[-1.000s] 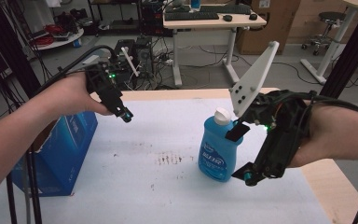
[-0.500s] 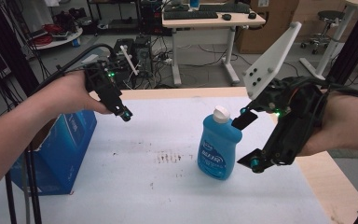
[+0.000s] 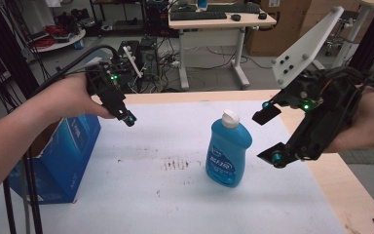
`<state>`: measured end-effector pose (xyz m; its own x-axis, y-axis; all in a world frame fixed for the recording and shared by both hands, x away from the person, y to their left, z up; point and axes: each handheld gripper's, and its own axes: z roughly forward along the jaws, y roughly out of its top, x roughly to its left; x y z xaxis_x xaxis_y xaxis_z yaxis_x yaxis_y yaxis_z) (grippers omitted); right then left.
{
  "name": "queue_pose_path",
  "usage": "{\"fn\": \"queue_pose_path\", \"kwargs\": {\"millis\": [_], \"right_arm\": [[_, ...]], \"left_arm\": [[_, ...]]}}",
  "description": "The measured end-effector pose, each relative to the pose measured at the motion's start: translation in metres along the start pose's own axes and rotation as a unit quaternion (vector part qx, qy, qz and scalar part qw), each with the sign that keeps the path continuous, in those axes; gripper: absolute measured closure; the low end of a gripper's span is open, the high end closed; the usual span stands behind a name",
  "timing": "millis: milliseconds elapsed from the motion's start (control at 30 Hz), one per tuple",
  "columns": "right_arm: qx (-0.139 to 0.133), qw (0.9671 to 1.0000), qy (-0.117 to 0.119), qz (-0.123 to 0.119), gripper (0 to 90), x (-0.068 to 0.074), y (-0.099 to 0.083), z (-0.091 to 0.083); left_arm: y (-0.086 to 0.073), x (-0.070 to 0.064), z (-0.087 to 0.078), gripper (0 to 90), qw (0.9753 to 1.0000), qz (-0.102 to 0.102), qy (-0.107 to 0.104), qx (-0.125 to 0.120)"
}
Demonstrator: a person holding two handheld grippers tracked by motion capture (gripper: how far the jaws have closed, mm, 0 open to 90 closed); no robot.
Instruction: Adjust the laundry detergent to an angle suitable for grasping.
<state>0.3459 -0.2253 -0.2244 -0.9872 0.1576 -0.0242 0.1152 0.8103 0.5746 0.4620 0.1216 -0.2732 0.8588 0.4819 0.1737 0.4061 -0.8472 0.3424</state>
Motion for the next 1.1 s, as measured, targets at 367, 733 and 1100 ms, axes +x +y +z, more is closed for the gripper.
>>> {"fn": "queue_pose_path", "kwargs": {"millis": [367,733,1100], "right_arm": [[-0.021,0.9993,-0.023,0.022,17.5,-0.005,-0.015,-0.014],[-0.036,0.9977,-0.037,0.044,17.5,-0.011,-0.028,-0.021],[-0.05,0.9951,-0.051,0.069,17.5,-0.019,-0.043,-0.022]], "left_arm": [[0.0,0.0,0.0,21.0,1.0,-0.001,0.0,0.001],[-0.001,0.0,0.0,21.0,1.0,0.0,-0.001,0.003],[-0.001,-0.001,-0.001,21.0,1.0,0.003,-0.002,0.0]]}}
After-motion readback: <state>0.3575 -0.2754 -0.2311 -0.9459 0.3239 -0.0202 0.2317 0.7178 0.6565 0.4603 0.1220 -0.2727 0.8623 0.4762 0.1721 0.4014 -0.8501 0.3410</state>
